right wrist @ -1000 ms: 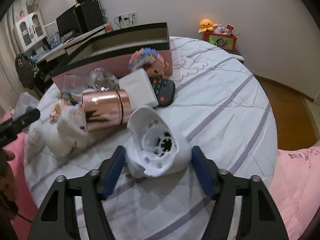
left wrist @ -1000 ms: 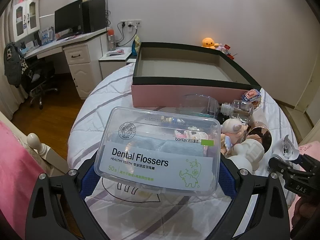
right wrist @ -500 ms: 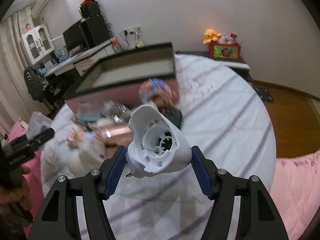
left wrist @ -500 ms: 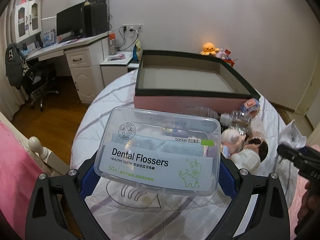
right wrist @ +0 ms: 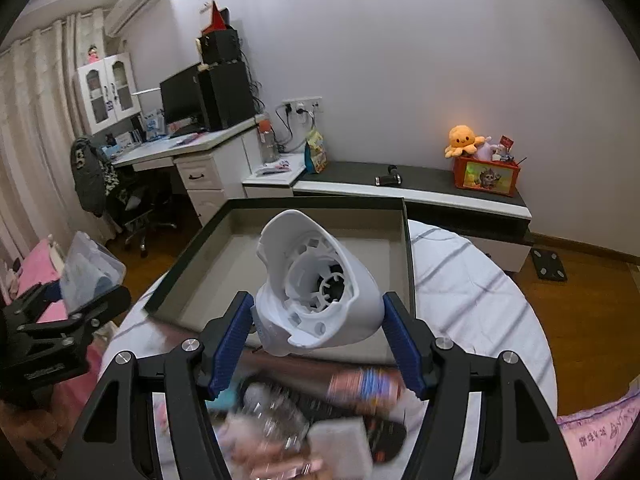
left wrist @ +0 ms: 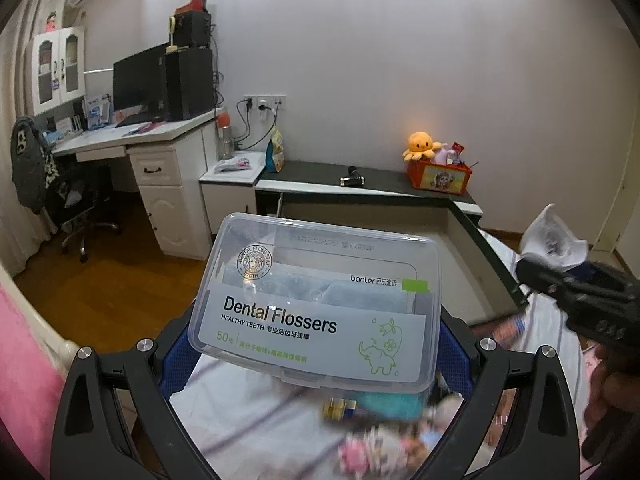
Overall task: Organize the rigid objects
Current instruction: 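Lift both items and lower them into the box tray, opening both tools, then withdraw both tools from the tray back over the table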
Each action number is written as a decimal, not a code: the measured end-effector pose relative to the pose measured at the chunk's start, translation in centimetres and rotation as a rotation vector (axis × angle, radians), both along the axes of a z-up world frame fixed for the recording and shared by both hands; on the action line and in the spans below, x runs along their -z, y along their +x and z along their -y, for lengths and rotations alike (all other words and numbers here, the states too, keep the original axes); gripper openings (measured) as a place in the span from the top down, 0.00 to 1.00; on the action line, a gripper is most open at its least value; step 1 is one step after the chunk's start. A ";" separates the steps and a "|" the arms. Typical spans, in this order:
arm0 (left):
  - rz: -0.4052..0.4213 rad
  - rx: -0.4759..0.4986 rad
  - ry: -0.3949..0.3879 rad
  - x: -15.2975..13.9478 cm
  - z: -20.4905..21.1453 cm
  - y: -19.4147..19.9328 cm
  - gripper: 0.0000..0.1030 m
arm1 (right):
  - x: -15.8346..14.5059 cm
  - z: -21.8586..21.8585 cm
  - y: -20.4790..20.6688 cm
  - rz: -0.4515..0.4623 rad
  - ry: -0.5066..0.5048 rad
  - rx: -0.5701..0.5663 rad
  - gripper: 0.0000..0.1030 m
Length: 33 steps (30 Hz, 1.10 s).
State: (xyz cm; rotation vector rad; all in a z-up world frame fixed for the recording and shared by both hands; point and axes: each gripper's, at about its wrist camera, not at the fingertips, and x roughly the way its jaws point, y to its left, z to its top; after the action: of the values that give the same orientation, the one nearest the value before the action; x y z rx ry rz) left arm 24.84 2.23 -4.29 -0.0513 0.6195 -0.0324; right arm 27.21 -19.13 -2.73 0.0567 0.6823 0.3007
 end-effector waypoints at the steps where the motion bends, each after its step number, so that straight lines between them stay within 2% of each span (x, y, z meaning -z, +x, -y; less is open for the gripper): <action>1: -0.002 0.003 -0.006 0.0 0.1 1.0 0.05 | 0.4 -0.1 1.1 -0.013 0.001 0.005 0.35; 6: -0.026 0.012 -0.007 0.6 0.9 4.9 0.05 | 2.4 -0.6 4.3 -0.075 -0.012 0.017 0.35; 13: -0.093 0.031 0.007 2.6 2.0 8.8 0.04 | 4.1 -1.0 6.1 -0.123 -0.045 0.010 0.34; 15: -0.117 0.024 0.011 3.3 2.1 9.4 0.03 | 4.2 -0.9 6.1 -0.121 -0.048 0.016 0.22; 16: -0.118 0.022 0.017 3.4 2.2 9.3 0.03 | 4.2 -1.0 6.1 -0.117 -0.049 0.023 0.17; 18: -0.110 0.020 0.022 3.5 2.2 9.0 0.00 | 4.1 -0.8 5.7 -0.111 -0.061 0.038 0.16; 19: -0.107 0.017 0.021 3.4 2.1 8.9 0.00 | 4.1 -0.7 5.8 -0.113 -0.067 0.042 0.12; 20: -0.103 0.011 0.016 3.3 1.9 8.6 0.00 | 4.0 -0.7 5.8 -0.116 -0.074 0.048 0.01; 26: -0.056 -0.015 -0.011 1.6 0.3 5.8 0.00 | 2.5 0.0 3.9 -0.084 -0.034 0.063 0.00; 33: -0.012 -0.033 -0.033 -0.1 -1.1 1.3 0.00 | -0.1 0.9 -0.2 -0.028 0.004 0.087 0.00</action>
State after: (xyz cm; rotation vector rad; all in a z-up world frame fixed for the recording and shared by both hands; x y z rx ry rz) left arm 26.11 3.29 -4.15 -0.0940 0.6302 -0.0105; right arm 27.00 -20.01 -2.65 0.0942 0.7047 0.2175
